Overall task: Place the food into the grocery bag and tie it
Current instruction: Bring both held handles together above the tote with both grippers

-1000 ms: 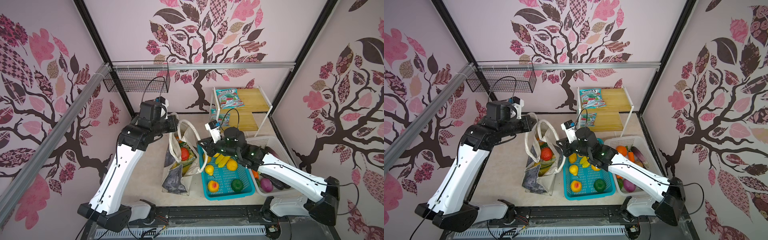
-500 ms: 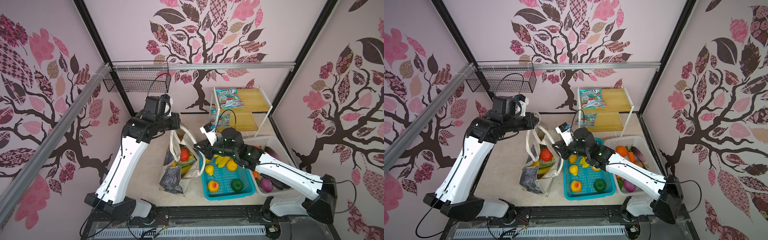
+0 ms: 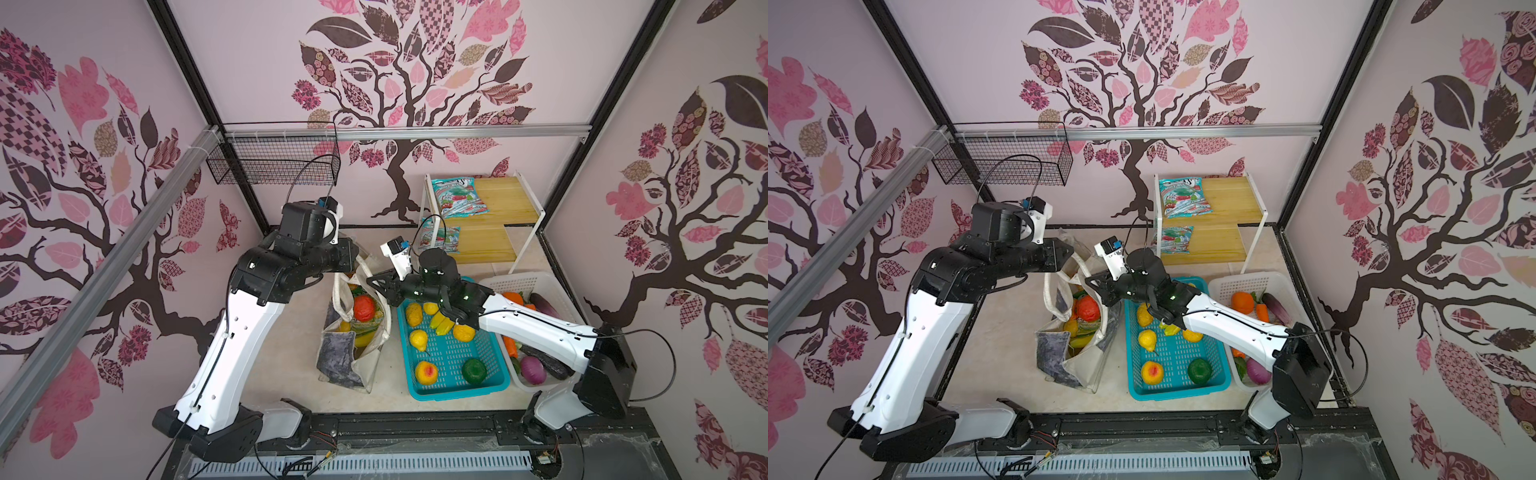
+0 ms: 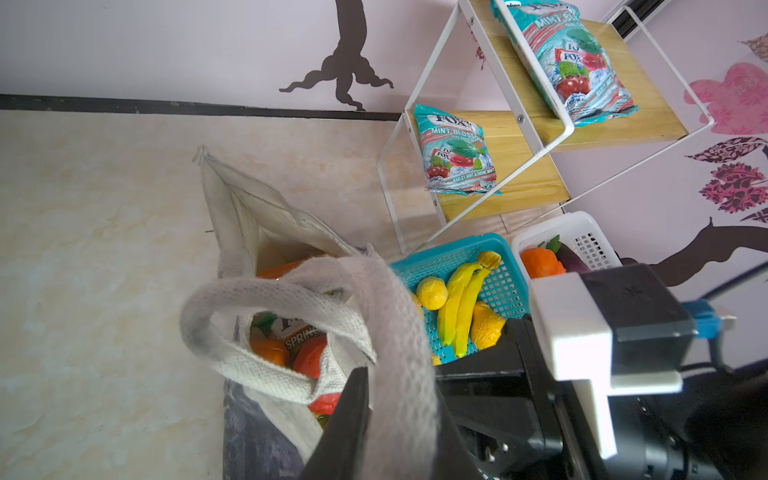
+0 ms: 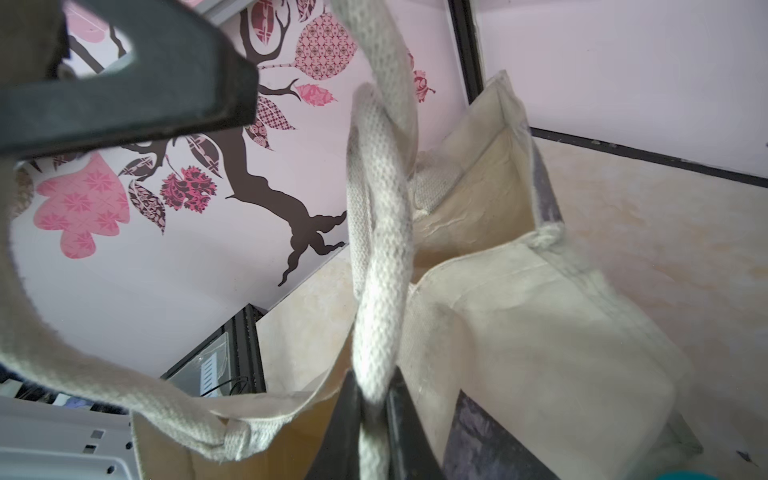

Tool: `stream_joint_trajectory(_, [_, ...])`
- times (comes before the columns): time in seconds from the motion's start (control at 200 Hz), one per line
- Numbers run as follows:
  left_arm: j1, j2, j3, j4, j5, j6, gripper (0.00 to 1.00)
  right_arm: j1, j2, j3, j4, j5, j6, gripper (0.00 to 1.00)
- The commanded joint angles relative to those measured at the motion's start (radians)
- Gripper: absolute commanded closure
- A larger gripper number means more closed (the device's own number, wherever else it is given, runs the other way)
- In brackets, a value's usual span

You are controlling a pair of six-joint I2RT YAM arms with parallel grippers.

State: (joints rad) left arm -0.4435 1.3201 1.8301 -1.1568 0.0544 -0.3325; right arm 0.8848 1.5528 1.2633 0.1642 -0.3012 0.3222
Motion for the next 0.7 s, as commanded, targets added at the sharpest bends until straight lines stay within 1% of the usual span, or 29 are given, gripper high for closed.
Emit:
stream_joint_trajectory(0.0, [-0.007,-0.001,-0.016,-0.044,-0.04,0.03,0.77,0.016,0.028,0.039,0.124,-0.038,0.044,1.0])
stream_joint_trajectory(0.035, [-0.01,-0.002,-0.014,-0.051,-0.045,0.035,0.73,0.016,0.032,0.04,0.136,-0.029,0.052,1.0])
stream_joint_trajectory(0.09, [-0.014,-0.006,-0.018,-0.052,-0.046,0.036,0.72,0.016,0.038,0.043,0.153,-0.012,0.062,1.0])
stream_joint_trajectory(0.155, [-0.016,-0.018,-0.022,-0.042,-0.044,0.033,0.64,0.016,0.043,0.038,0.197,0.017,0.087,1.0])
stream_joint_trajectory(0.205, [-0.016,-0.026,-0.015,-0.039,-0.046,0.033,0.55,0.016,0.051,0.043,0.216,0.038,0.105,1.0])
stream_joint_trajectory(0.25, [-0.016,-0.028,0.002,-0.045,-0.05,0.038,0.49,0.016,0.059,0.054,0.218,0.053,0.115,1.0])
stream_joint_trajectory(0.335, [-0.017,-0.022,0.045,-0.074,-0.071,0.053,0.33,0.016,0.073,0.068,0.221,0.059,0.122,1.0])
stream_joint_trajectory(0.435, [-0.016,-0.019,0.086,-0.103,-0.121,0.069,0.23,0.016,0.079,0.063,0.236,0.065,0.132,1.0])
stream_joint_trajectory(0.51, [-0.017,-0.024,0.1,-0.111,-0.161,0.076,0.13,0.017,0.079,0.062,0.229,0.072,0.132,1.0])
stream_joint_trajectory(0.59, [-0.017,-0.034,0.103,-0.104,-0.18,0.075,0.1,0.016,0.074,0.057,0.222,0.08,0.129,1.0])
stream_joint_trajectory(0.62, [-0.016,-0.037,0.103,-0.105,-0.186,0.072,0.08,0.016,0.071,0.055,0.221,0.082,0.127,1.0])
stream_joint_trajectory(0.635, [-0.016,-0.037,0.135,-0.106,-0.188,0.071,0.06,0.016,0.069,0.052,0.219,0.083,0.126,1.0])
stream_joint_trajectory(0.695, [-0.016,-0.043,0.165,-0.11,-0.207,0.058,0.06,0.017,0.063,0.043,0.213,0.091,0.118,1.0])
